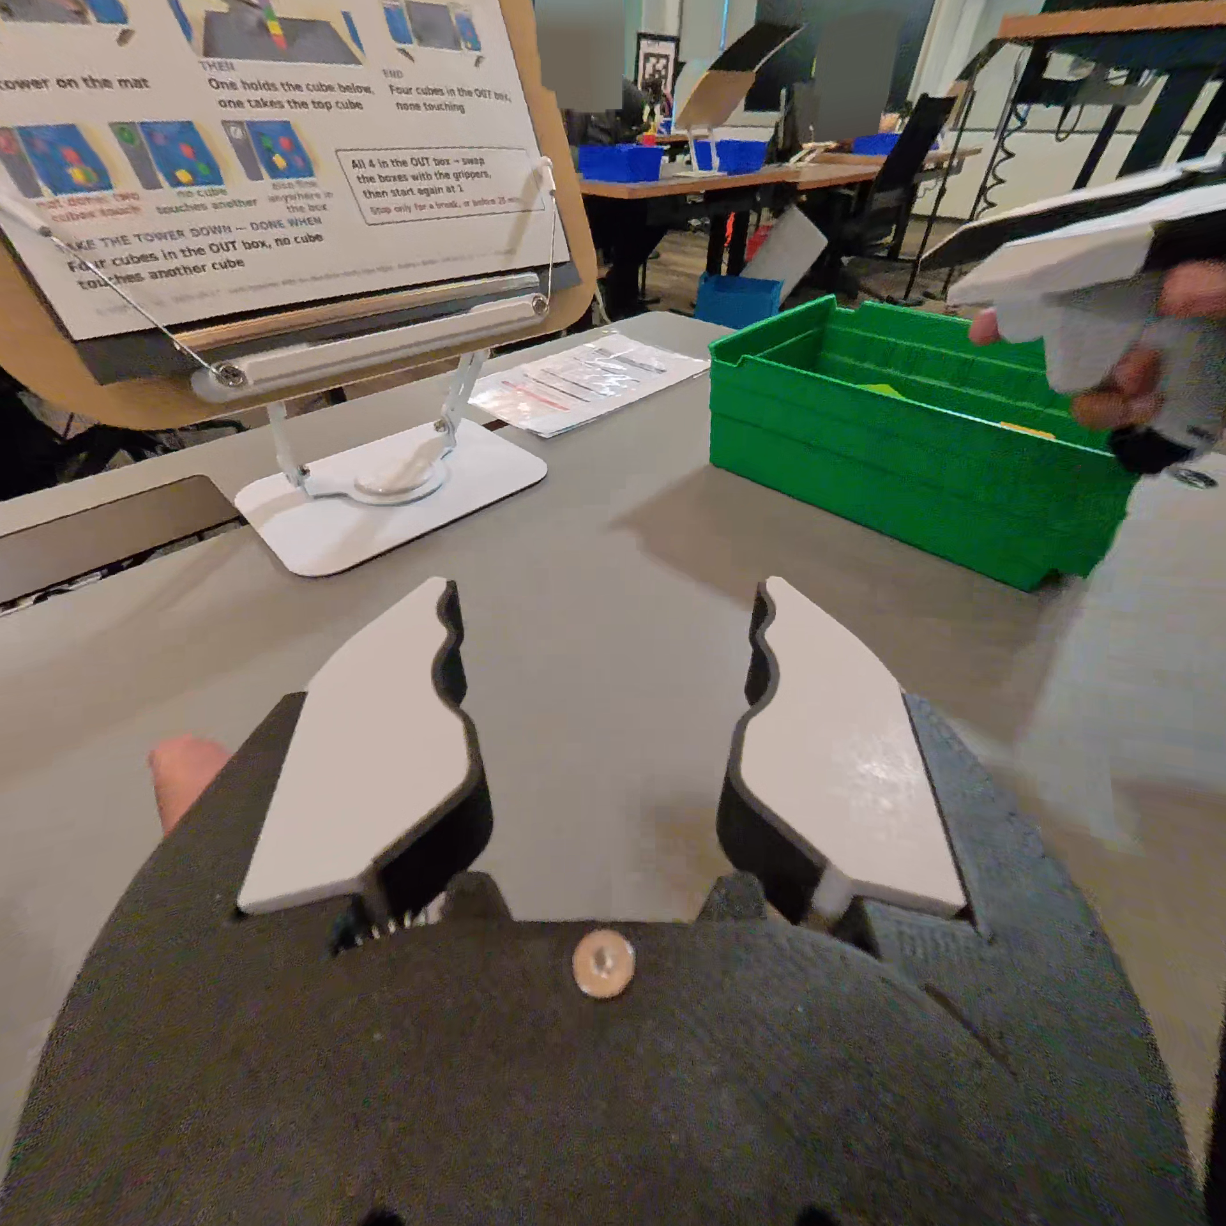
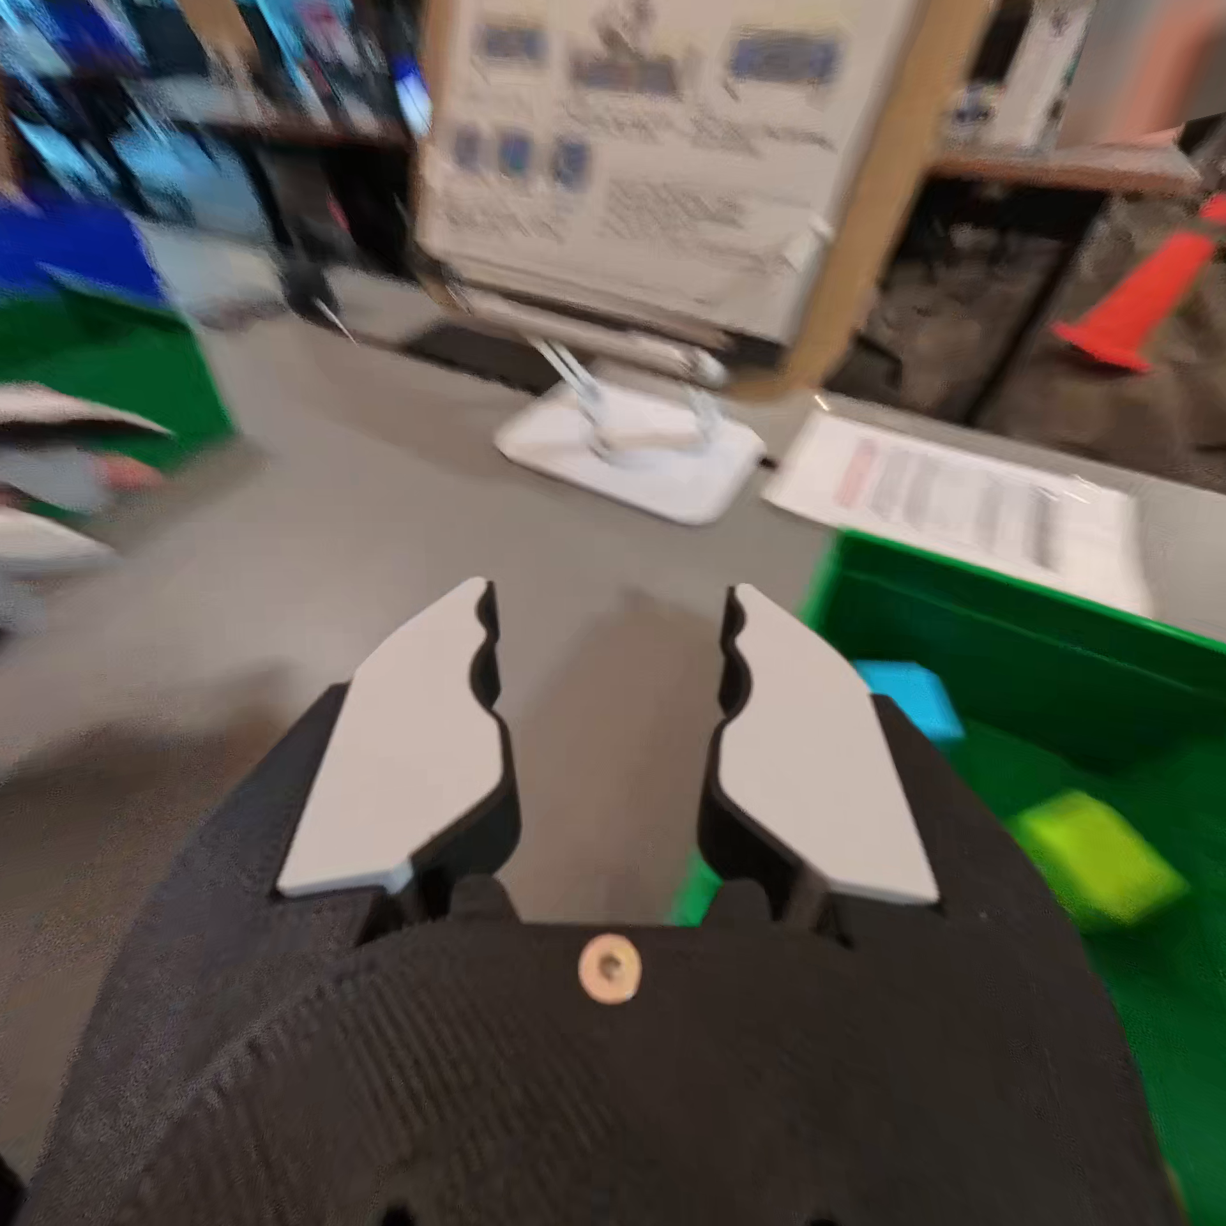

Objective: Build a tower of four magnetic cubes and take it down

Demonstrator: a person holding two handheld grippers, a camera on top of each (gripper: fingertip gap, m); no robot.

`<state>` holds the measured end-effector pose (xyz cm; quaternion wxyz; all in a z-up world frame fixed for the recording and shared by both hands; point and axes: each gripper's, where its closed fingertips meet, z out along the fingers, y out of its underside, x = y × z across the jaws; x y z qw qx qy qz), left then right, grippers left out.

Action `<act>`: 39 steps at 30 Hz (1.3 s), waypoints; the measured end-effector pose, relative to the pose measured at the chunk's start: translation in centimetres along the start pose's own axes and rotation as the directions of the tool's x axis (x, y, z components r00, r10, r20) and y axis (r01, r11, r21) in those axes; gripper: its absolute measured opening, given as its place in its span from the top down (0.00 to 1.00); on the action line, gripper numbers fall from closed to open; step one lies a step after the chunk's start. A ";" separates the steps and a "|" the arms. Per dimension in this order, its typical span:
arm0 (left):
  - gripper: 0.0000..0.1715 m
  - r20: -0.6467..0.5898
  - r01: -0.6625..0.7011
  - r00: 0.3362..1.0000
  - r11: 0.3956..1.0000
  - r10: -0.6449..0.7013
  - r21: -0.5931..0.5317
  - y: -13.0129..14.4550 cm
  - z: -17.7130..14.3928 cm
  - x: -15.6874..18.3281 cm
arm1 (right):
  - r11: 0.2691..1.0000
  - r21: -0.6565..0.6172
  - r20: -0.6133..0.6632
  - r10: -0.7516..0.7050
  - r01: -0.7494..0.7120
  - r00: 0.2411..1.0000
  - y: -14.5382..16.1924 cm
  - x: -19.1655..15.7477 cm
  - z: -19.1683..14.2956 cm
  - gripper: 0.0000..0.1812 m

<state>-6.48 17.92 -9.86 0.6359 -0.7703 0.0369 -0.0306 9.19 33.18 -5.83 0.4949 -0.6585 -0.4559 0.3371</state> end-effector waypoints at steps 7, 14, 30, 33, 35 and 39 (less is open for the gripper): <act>0.50 0.050 -0.006 0.999 1.000 0.008 -0.028 2.9 -6.6 0.8 | 0.843 -0.536 -0.330 -0.169 -0.037 0.929 7.2 20.8 -8.1 0.66; 0.51 0.006 0.017 1.000 0.998 -0.017 -0.062 3.7 -6.3 1.3 | 0.586 -0.763 -0.337 0.003 -0.274 0.942 14.9 25.1 -8.6 0.62; 0.56 0.054 -0.020 0.998 0.996 0.025 -0.087 4.0 -6.5 0.5 | 0.512 -0.763 -0.313 0.243 -0.396 0.918 17.6 23.0 -7.4 0.97; 0.53 0.103 -0.058 0.992 0.993 0.069 -0.108 4.0 -6.8 -0.1 | 0.502 -0.739 -0.350 0.285 -0.450 0.892 17.5 22.3 -7.2 0.97; 0.50 0.159 -0.062 0.985 0.996 0.071 -0.063 2.9 -7.5 -0.8 | 0.501 -0.733 -0.358 0.290 -0.460 0.888 17.4 21.7 -7.0 0.97; 0.49 0.293 -0.026 0.955 0.998 0.041 -0.054 1.0 -10.6 -3.2 | 0.504 -0.740 -0.333 0.301 -0.445 0.894 17.1 19.9 -6.2 0.97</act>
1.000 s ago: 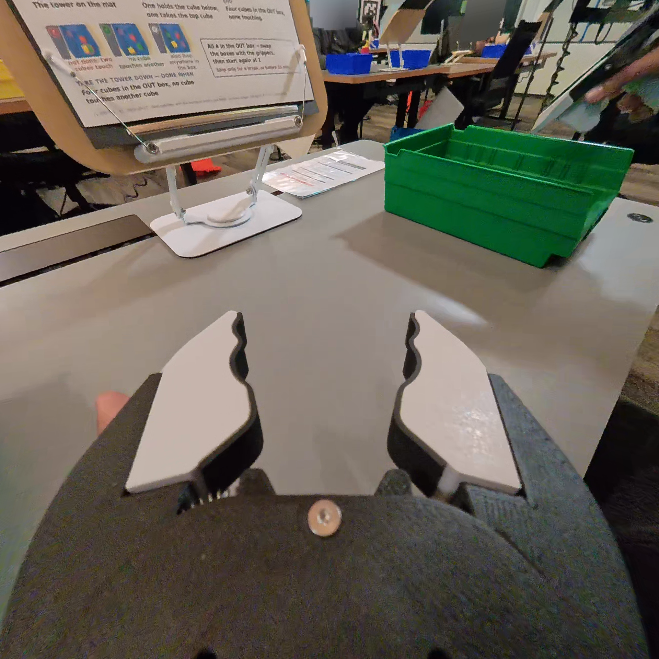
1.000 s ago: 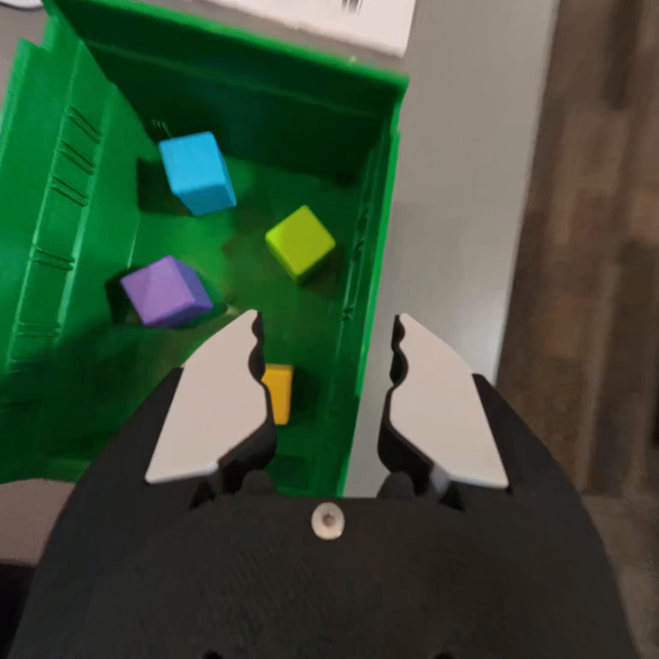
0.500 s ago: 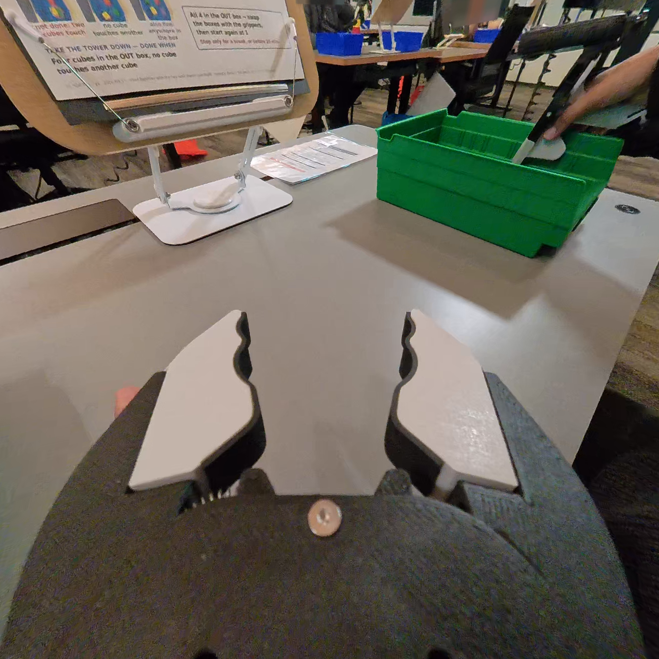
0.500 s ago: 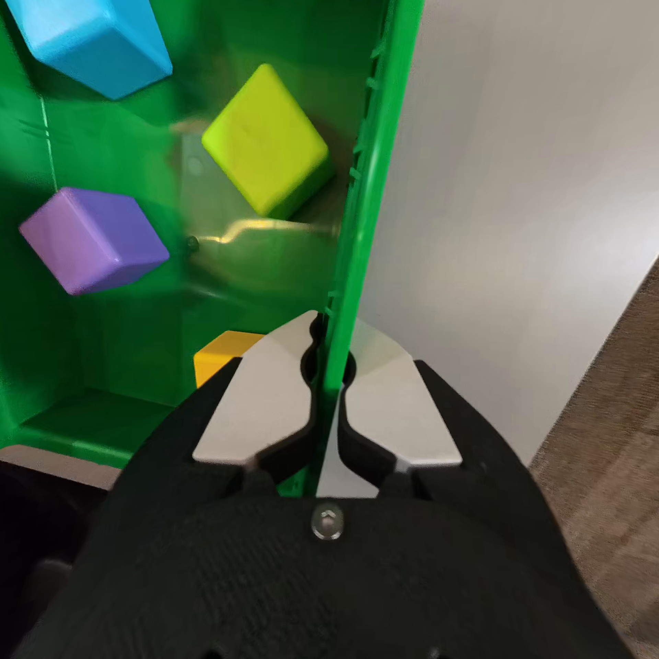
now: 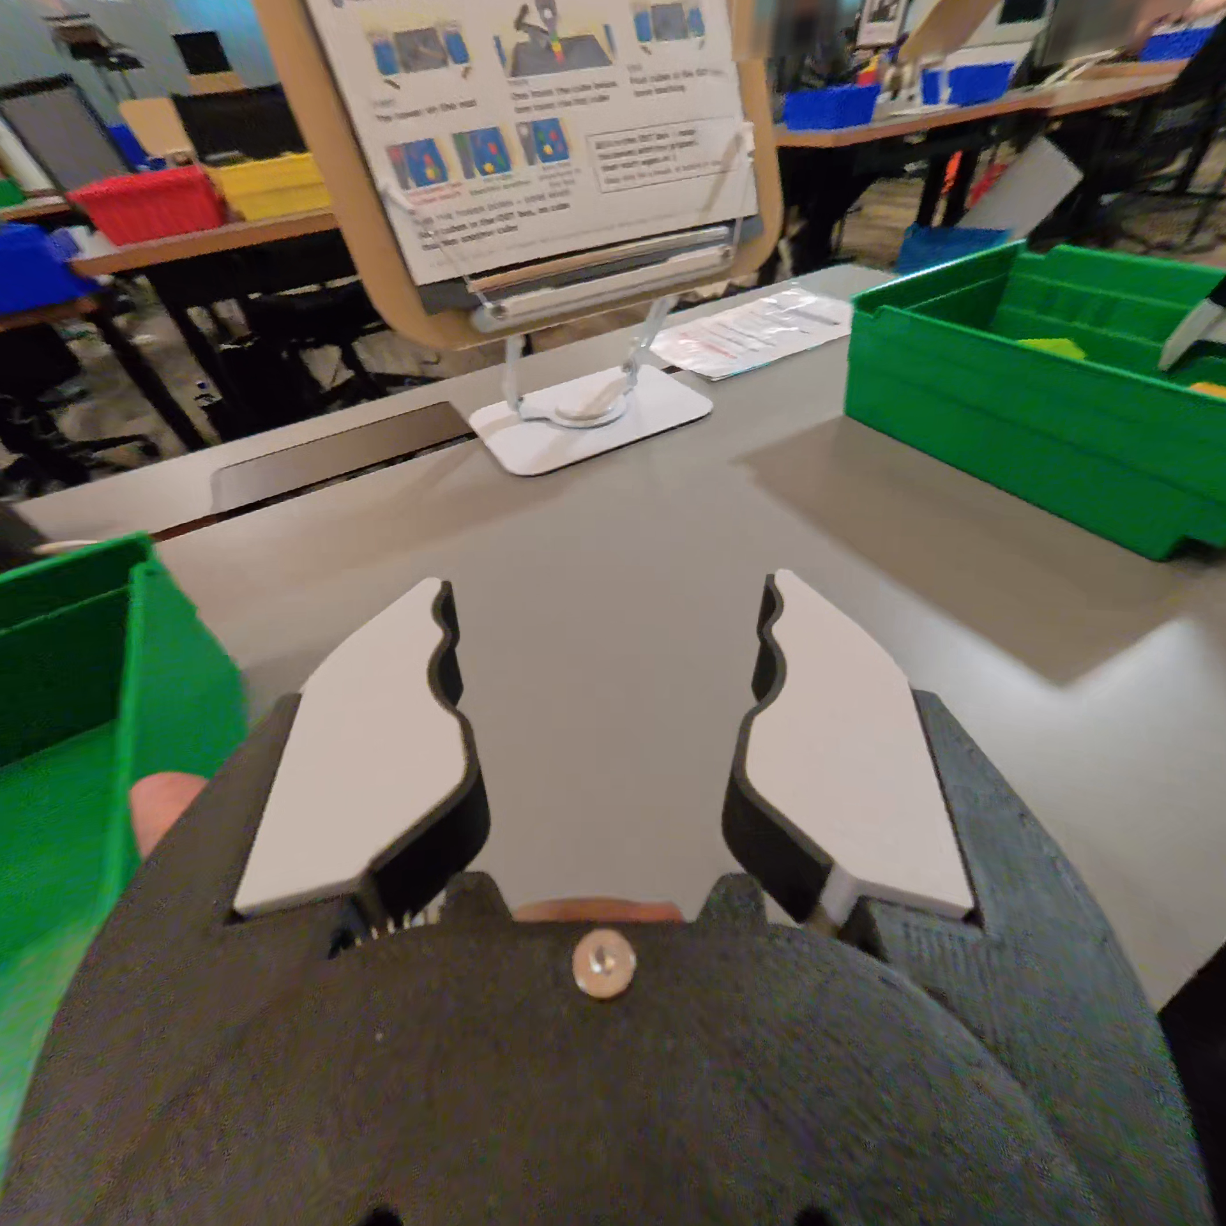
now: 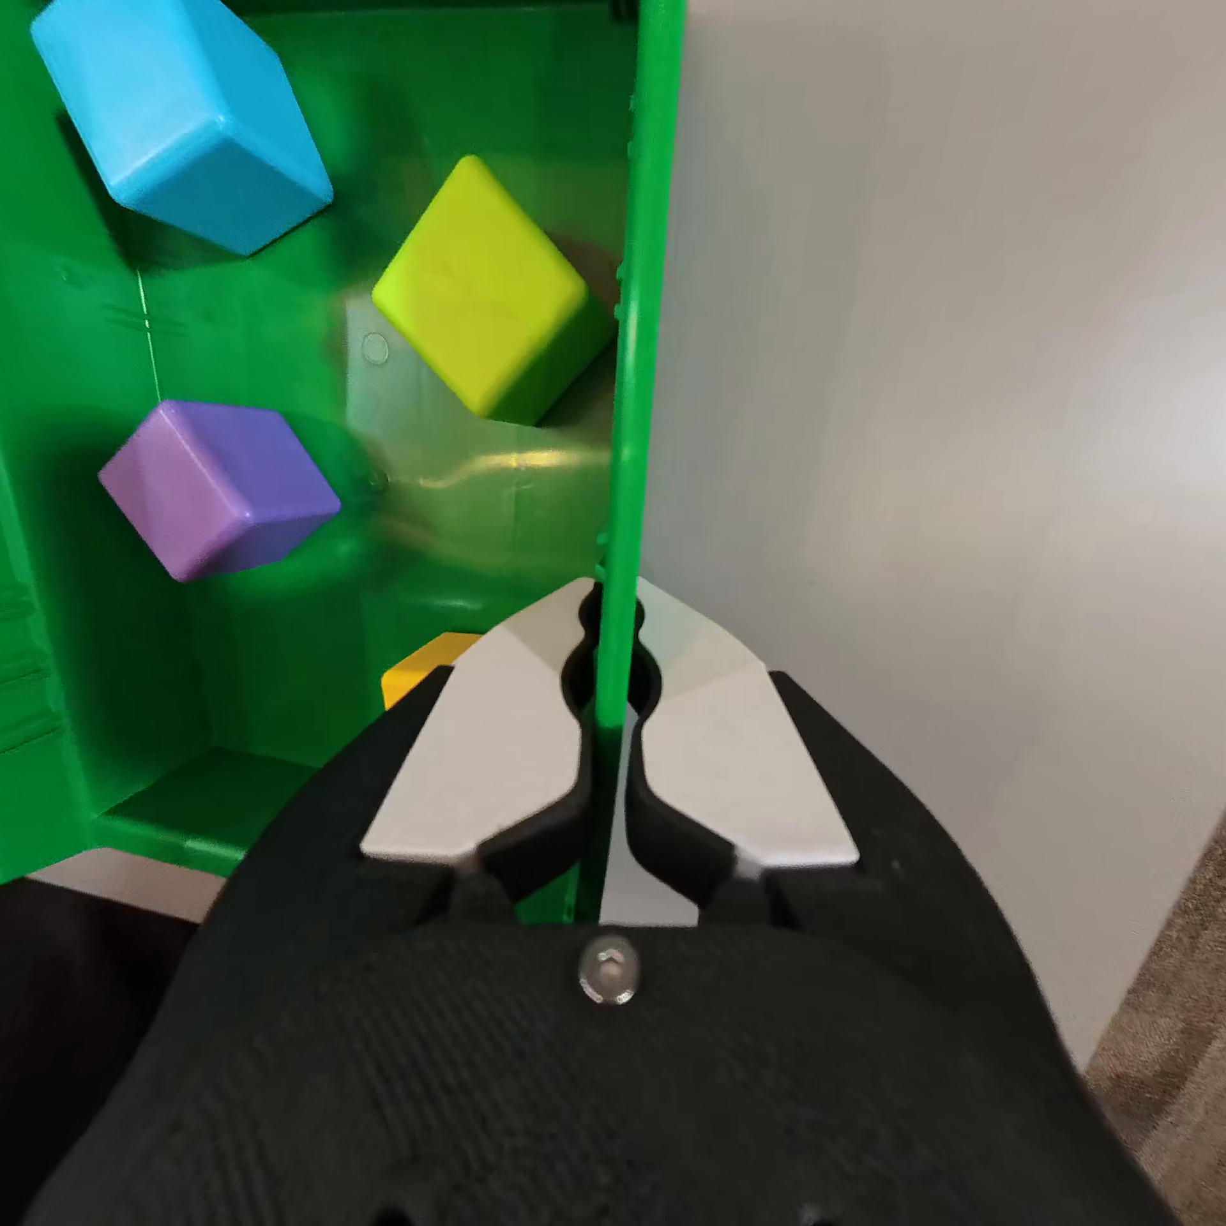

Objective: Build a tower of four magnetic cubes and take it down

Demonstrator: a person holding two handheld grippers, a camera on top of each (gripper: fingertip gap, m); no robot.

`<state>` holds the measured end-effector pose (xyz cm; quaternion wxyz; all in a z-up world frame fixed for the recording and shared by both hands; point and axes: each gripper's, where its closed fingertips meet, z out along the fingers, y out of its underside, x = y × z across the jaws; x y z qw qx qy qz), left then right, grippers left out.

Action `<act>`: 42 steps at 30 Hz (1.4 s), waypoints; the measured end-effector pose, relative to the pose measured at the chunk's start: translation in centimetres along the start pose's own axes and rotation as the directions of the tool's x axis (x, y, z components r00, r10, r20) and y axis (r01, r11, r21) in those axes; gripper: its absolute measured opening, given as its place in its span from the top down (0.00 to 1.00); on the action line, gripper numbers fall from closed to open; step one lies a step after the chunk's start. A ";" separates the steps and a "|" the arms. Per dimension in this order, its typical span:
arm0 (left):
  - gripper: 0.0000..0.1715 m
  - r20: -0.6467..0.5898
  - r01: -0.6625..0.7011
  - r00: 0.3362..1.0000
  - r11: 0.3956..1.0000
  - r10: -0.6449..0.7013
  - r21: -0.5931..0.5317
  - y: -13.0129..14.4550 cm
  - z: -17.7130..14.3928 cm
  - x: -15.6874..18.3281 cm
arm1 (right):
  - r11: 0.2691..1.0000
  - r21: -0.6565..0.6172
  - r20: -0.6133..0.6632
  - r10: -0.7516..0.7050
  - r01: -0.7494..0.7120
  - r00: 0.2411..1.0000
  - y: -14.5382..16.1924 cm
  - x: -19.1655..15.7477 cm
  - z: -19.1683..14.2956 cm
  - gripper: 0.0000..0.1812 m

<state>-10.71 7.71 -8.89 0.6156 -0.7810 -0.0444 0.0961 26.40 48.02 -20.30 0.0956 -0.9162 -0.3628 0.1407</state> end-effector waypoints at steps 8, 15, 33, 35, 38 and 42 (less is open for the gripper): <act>0.35 0.458 -0.236 0.809 0.917 0.369 -0.322 1.9 -5.3 -14.4 | 0.998 -0.013 0.023 -0.053 0.054 0.998 -1.3 -5.8 1.5 0.97; 0.58 0.271 -0.055 0.923 0.790 0.274 -0.611 9.1 -1.9 -17.9 | 0.991 -0.020 0.057 -0.134 0.135 0.989 -2.6 -12.9 3.4 0.97; 0.93 0.263 0.085 0.963 0.848 0.066 -0.523 7.3 -6.7 -20.4 | 0.972 -0.021 0.066 -0.232 0.234 0.971 -7.0 -39.0 9.9 0.97; 0.93 0.268 0.073 0.961 0.869 0.070 -0.490 5.6 -8.6 -20.6 | 0.964 0.008 0.073 -0.265 0.265 0.961 -7.7 -43.2 10.8 0.97; 0.93 0.313 0.061 0.945 0.890 0.094 -0.452 3.6 -11.5 -21.3 | 0.960 0.073 0.100 -0.278 0.271 0.956 -8.8 -49.7 12.2 0.96; 0.93 0.411 0.071 0.904 0.907 0.117 -0.415 1.6 -15.0 -23.2 | 0.963 0.112 0.137 -0.259 0.244 0.956 -9.7 -57.1 13.8 0.93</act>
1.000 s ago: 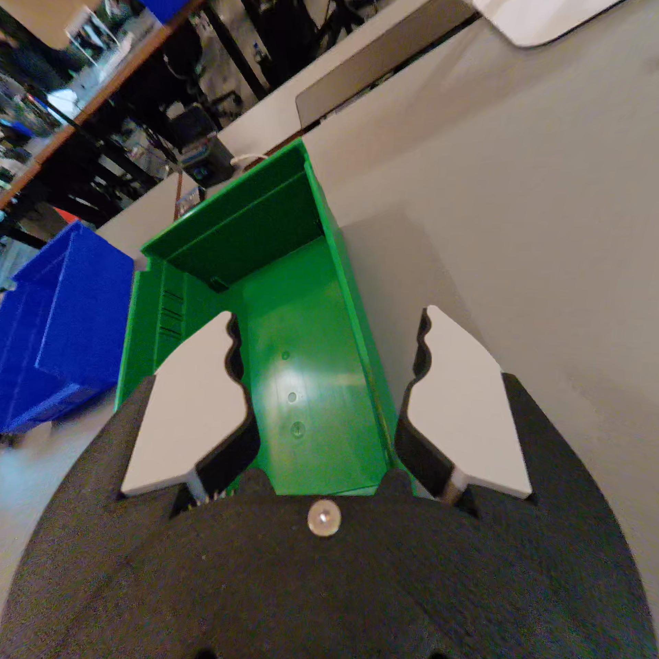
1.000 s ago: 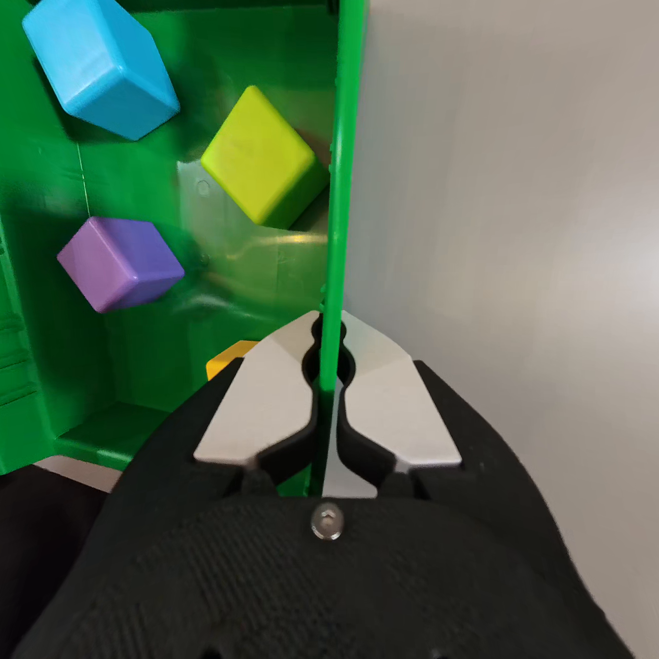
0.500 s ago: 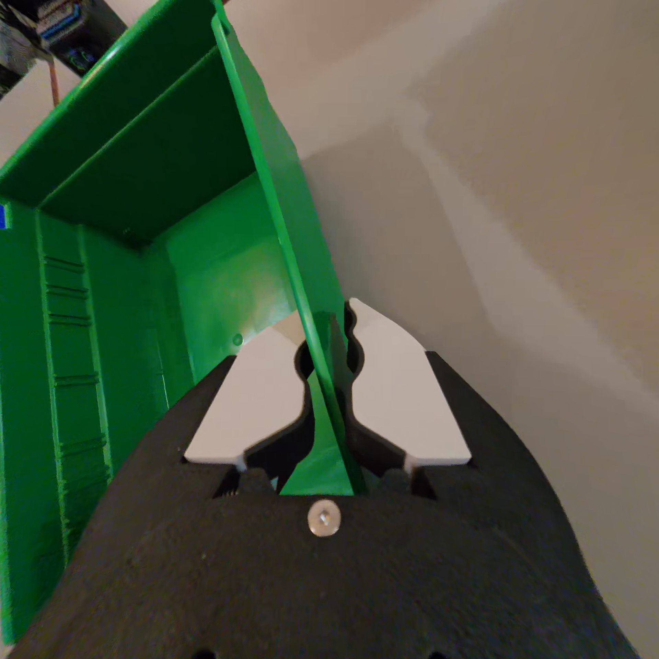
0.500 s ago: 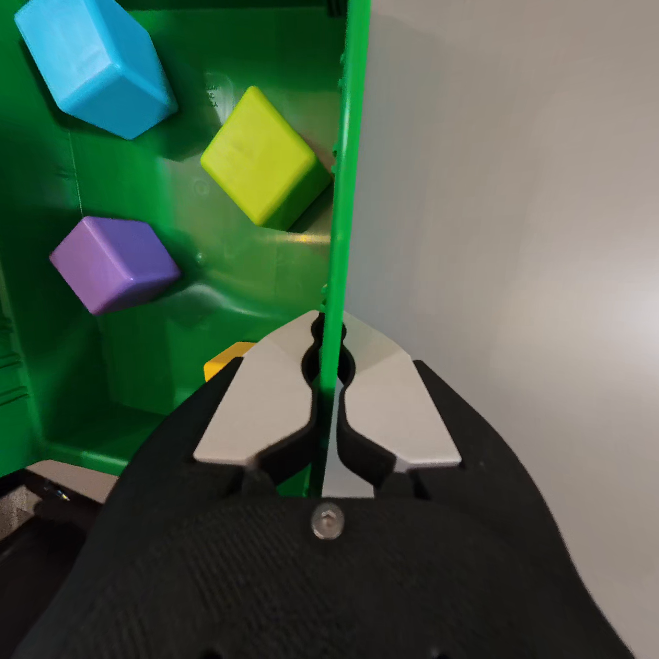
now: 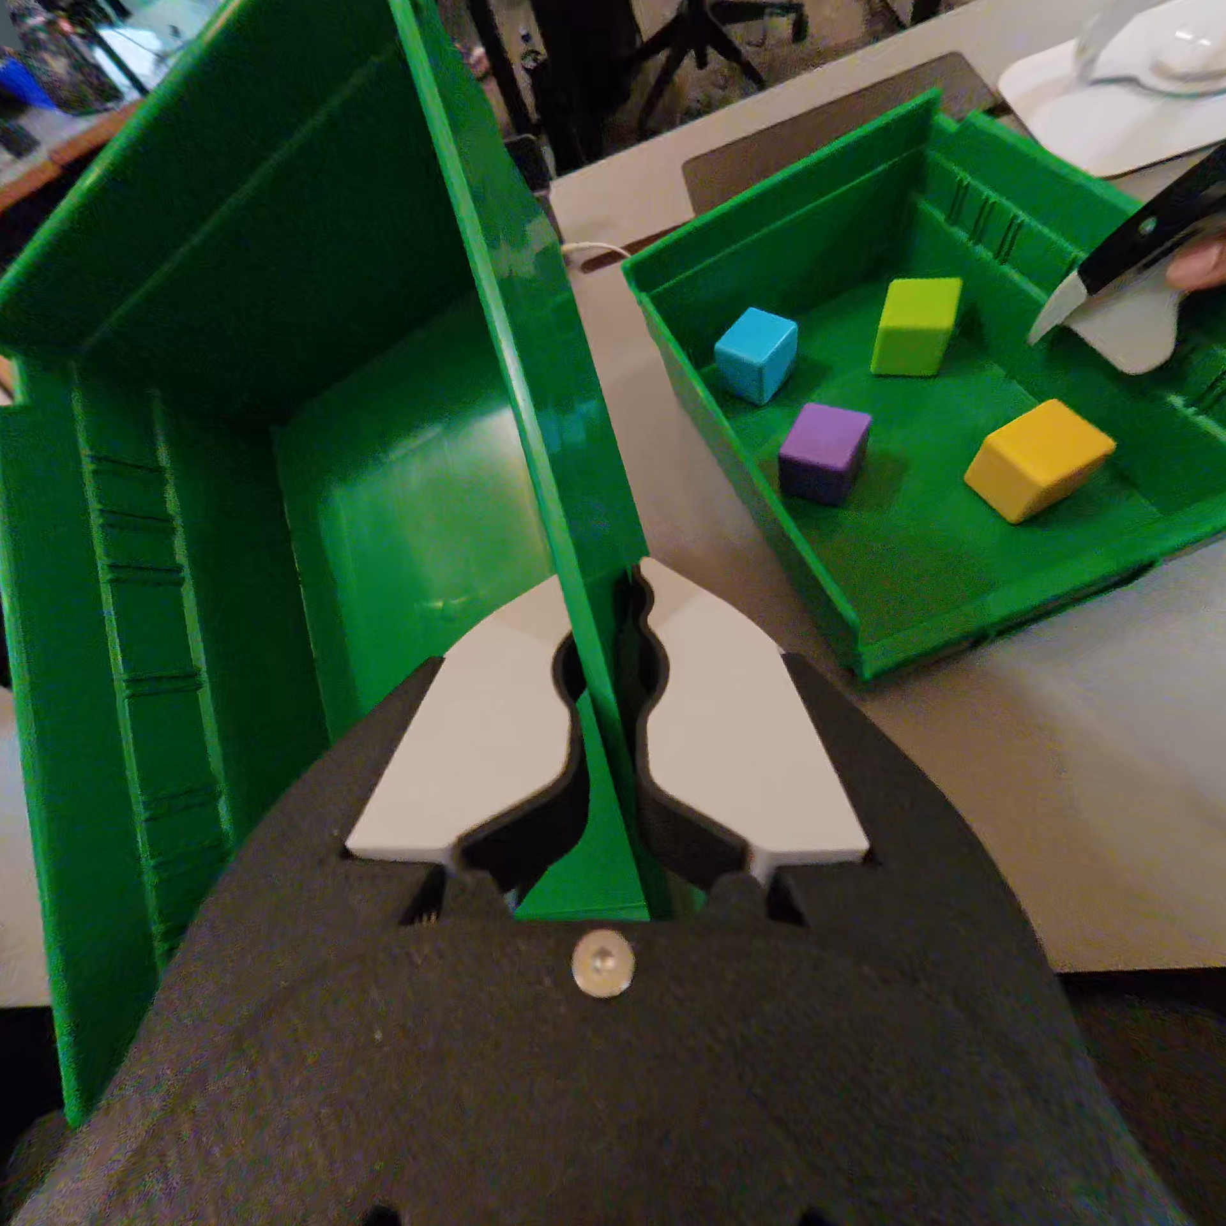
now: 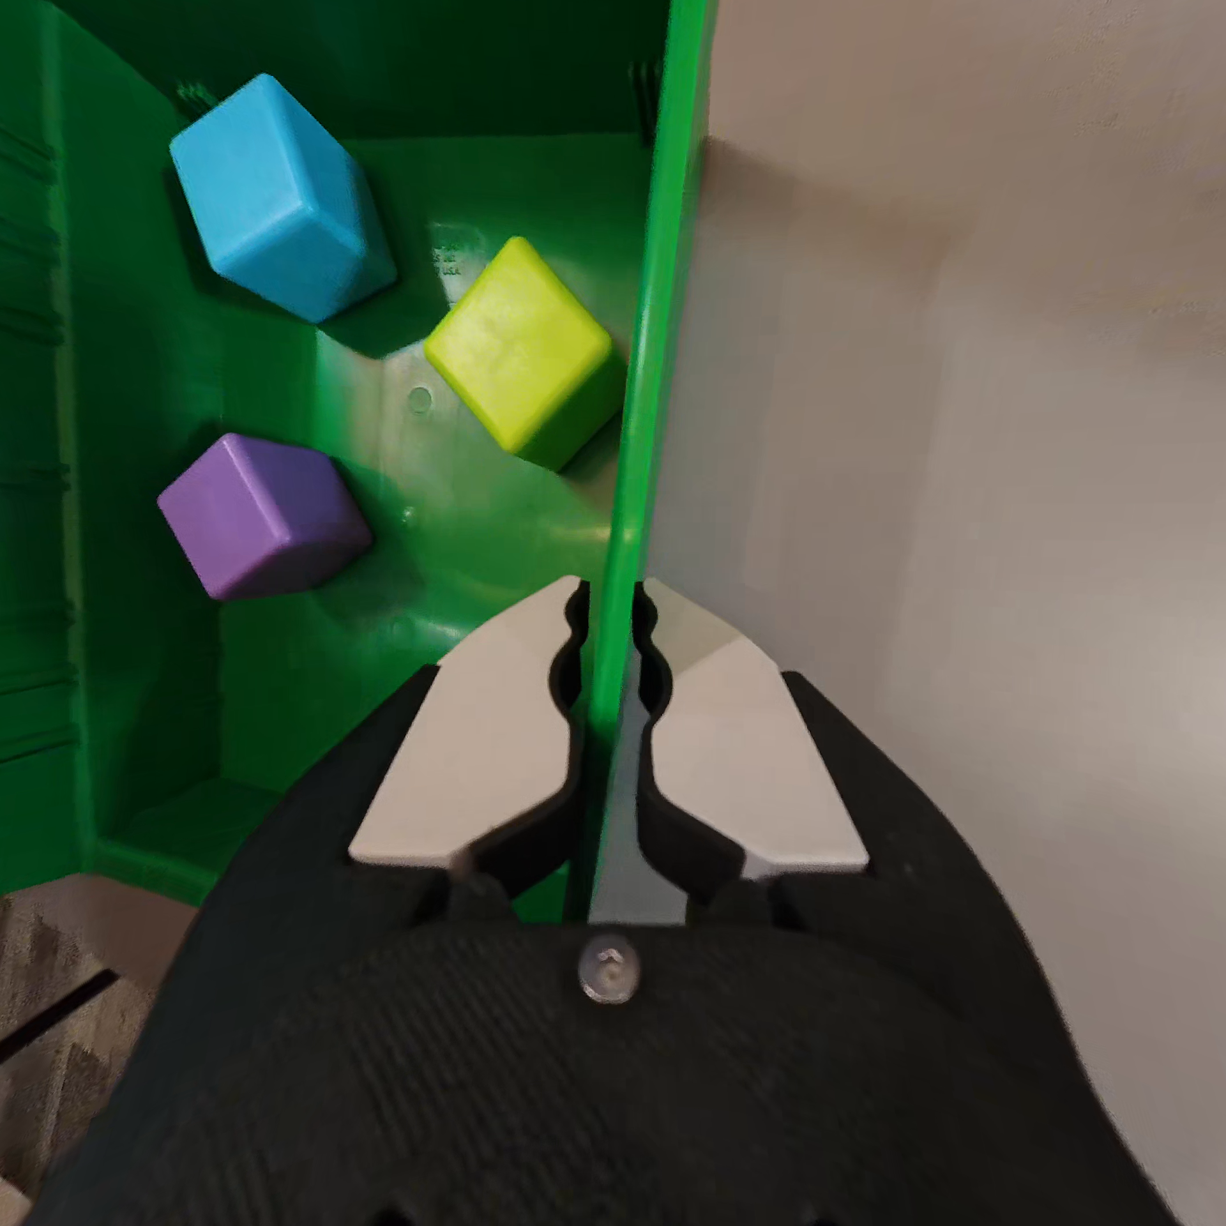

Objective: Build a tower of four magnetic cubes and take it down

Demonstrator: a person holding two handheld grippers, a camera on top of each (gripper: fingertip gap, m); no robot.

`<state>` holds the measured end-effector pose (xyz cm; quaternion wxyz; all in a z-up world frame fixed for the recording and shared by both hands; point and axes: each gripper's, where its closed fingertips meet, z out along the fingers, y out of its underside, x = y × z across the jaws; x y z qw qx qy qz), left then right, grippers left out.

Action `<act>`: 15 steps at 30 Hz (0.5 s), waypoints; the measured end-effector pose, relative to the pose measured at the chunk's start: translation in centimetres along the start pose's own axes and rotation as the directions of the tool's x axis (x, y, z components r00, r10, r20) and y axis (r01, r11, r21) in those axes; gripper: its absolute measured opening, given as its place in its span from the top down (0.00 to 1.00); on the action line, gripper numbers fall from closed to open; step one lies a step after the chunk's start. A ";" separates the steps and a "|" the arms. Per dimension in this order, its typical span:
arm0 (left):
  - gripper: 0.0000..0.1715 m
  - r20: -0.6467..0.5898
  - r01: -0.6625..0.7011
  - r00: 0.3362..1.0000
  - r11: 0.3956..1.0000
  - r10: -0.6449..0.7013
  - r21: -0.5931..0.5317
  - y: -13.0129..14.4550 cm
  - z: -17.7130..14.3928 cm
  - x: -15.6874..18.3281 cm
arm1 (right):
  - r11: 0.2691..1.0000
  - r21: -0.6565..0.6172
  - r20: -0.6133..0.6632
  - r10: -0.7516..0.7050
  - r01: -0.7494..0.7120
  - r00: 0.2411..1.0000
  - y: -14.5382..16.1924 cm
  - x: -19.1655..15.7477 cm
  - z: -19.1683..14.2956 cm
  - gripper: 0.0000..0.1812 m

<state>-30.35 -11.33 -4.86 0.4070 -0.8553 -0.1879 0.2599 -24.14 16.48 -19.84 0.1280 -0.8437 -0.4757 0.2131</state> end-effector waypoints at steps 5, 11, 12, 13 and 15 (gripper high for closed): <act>0.93 0.114 0.014 0.993 1.000 -0.016 0.014 0.5 -2.6 -2.7 | 0.999 0.029 0.103 0.009 -0.012 0.995 -1.1 -6.4 1.9 0.84; 0.93 0.130 0.048 0.990 0.998 -0.051 0.030 0.8 -3.5 -3.3 | 0.993 0.006 0.200 -0.115 0.116 0.973 0.8 -11.2 2.1 0.77; 0.93 0.125 0.048 0.991 0.998 -0.051 0.033 0.8 -3.5 -3.2 | 0.992 0.005 0.214 -0.123 0.125 0.969 1.0 -11.8 2.1 0.74; 0.93 0.119 0.048 0.992 0.998 -0.052 0.035 0.8 -3.5 -3.0 | 0.992 0.006 0.217 -0.123 0.125 0.968 1.0 -12.1 2.1 0.74; 0.93 0.108 0.048 0.993 0.998 -0.051 0.034 0.8 -3.6 -2.7 | 0.991 0.006 0.211 -0.133 0.135 0.968 0.9 -12.3 2.2 0.73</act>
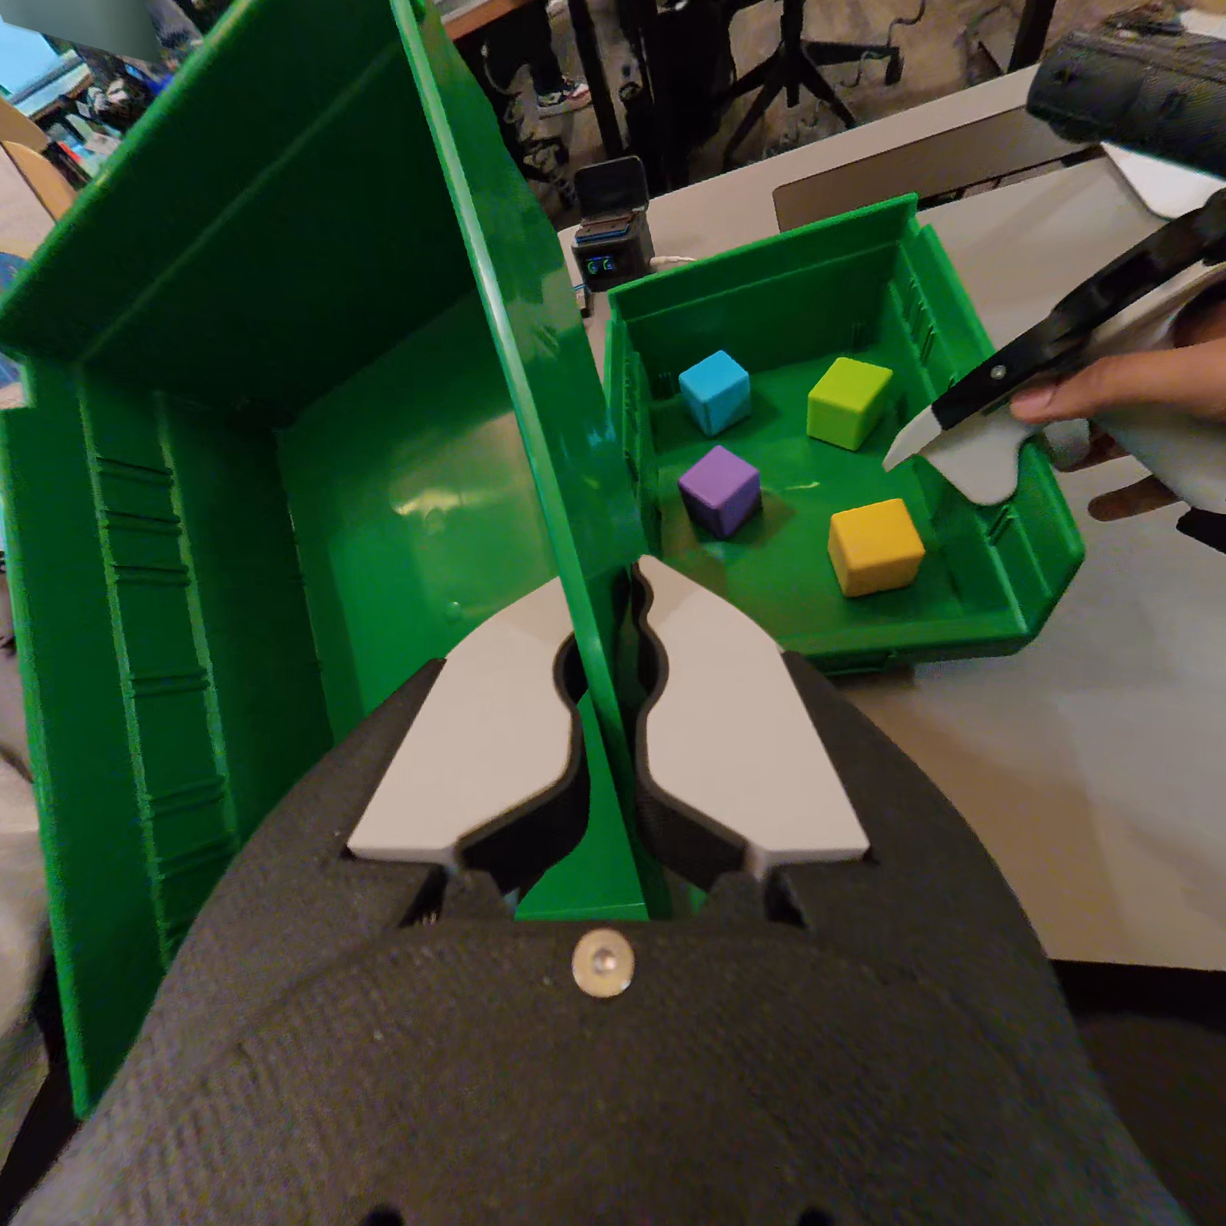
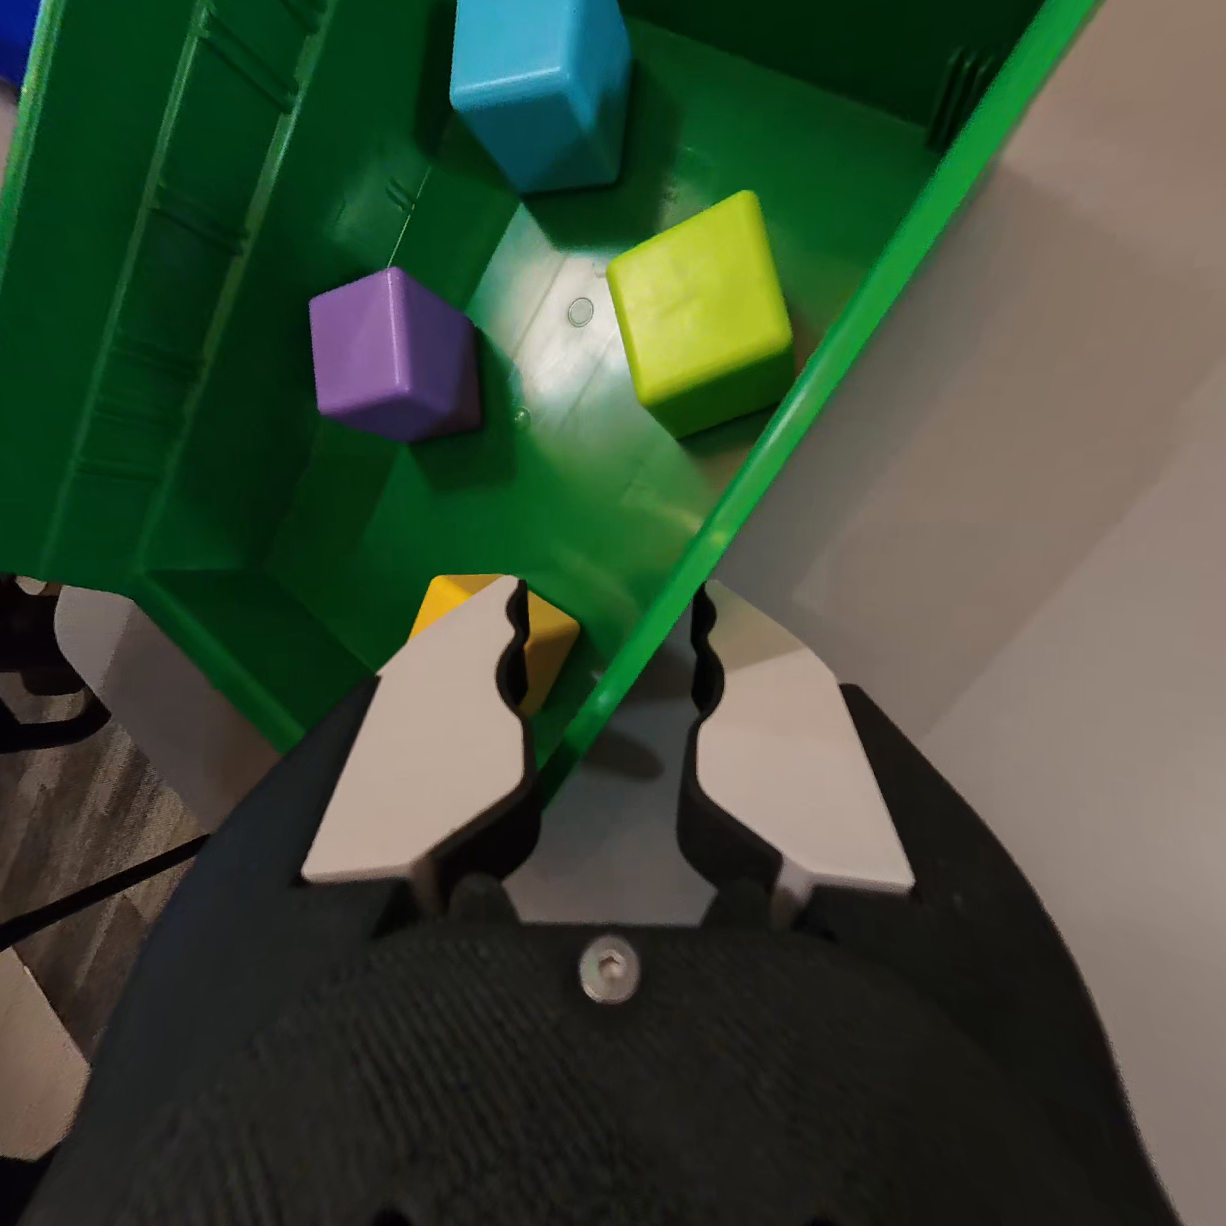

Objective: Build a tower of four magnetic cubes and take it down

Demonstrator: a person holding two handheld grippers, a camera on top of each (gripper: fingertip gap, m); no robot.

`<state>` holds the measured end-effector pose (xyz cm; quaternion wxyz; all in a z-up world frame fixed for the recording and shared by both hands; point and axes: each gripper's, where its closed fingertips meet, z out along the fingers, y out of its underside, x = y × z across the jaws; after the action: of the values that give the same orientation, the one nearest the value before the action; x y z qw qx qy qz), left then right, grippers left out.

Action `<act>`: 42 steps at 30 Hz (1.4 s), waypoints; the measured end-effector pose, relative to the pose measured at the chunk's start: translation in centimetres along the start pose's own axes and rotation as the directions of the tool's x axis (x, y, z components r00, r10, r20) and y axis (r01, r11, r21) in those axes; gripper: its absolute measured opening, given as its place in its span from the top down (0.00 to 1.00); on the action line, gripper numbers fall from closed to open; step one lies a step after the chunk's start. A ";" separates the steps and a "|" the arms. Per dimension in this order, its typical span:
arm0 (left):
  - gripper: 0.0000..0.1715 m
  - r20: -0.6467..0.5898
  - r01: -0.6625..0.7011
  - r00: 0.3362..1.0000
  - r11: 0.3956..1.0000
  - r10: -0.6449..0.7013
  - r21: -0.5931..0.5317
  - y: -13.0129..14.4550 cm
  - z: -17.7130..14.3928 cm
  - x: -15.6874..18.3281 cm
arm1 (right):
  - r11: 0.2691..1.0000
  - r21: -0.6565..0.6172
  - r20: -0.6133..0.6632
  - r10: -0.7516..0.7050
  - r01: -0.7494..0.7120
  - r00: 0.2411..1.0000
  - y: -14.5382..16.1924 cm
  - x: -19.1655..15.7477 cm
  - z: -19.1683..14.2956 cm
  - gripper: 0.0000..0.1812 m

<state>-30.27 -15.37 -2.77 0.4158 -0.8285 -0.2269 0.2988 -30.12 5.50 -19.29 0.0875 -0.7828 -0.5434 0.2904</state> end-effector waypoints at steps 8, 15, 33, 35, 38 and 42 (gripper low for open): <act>0.94 -0.057 -0.025 0.998 0.999 0.028 0.044 -1.7 -2.0 2.1 | 0.997 0.066 0.137 -0.034 0.025 0.990 0.0 -1.2 -4.2 0.74; 0.94 -0.246 -0.081 0.962 0.984 0.118 0.156 -5.7 -5.3 9.6 | 0.954 0.279 0.156 -0.160 0.112 0.975 4.4 1.7 -15.6 0.73; 0.95 -0.784 -0.322 0.490 0.915 0.380 0.242 -11.2 0.0 55.8 | 0.585 0.809 -0.256 0.446 -0.063 0.857 27.4 38.0 -39.2 0.83; 0.96 -0.789 -0.382 0.459 0.892 0.409 0.240 -10.8 0.9 59.7 | 0.570 0.812 -0.205 0.481 -0.127 0.852 28.7 38.6 -38.8 0.82; 0.96 -0.762 -0.447 0.445 0.854 0.470 0.266 -10.9 2.1 64.2 | 0.611 0.776 -0.216 0.487 -0.154 0.846 30.3 38.6 -37.8 0.79; 0.93 -0.781 -0.509 0.373 0.814 0.500 0.278 -9.6 2.3 69.2 | 0.658 0.741 -0.275 0.477 -0.132 0.835 31.9 38.0 -37.3 0.78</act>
<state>16.65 34.40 -17.19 0.3560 -0.8980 0.2581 -0.0160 25.09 33.83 -16.96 0.4454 -0.8176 -0.2144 0.2951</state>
